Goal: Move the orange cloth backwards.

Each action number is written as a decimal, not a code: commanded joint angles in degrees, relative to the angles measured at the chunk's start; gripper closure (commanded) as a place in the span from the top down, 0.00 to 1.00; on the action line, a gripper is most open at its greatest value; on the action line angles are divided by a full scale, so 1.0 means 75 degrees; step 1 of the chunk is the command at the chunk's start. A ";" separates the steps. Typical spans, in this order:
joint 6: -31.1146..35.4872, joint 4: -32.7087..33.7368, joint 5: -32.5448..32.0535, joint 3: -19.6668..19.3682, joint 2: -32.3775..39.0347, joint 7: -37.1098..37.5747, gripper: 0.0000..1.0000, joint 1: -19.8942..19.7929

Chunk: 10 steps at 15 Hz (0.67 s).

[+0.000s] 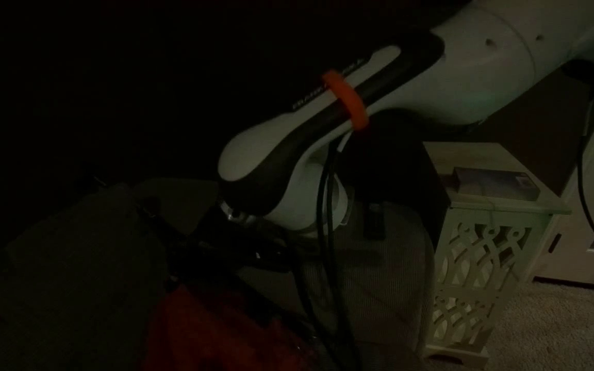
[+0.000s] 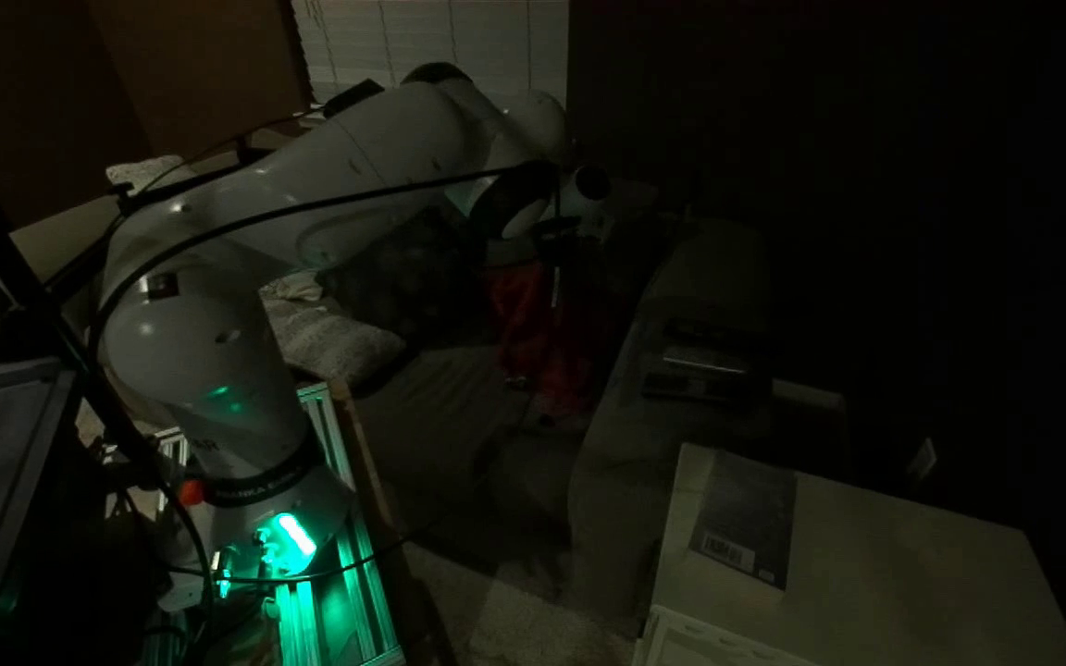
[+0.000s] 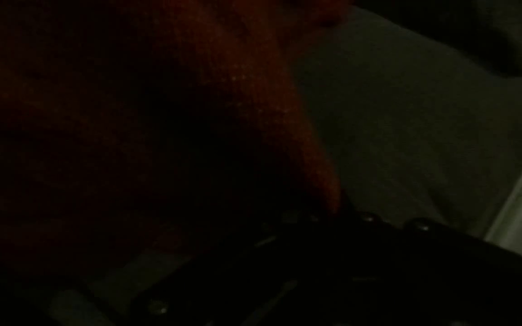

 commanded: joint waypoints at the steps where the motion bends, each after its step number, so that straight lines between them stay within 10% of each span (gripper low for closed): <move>1: 0.0137 -0.0227 -0.0013 0.0380 -0.0148 -0.0325 0.02 -0.0150; 6: 0.0152 -0.0348 -0.0005 0.0342 -0.0177 -0.0358 0.08 -0.0191; 10: 0.0047 0.0764 -0.0408 0.1300 0.0698 -0.1702 0.02 -0.0037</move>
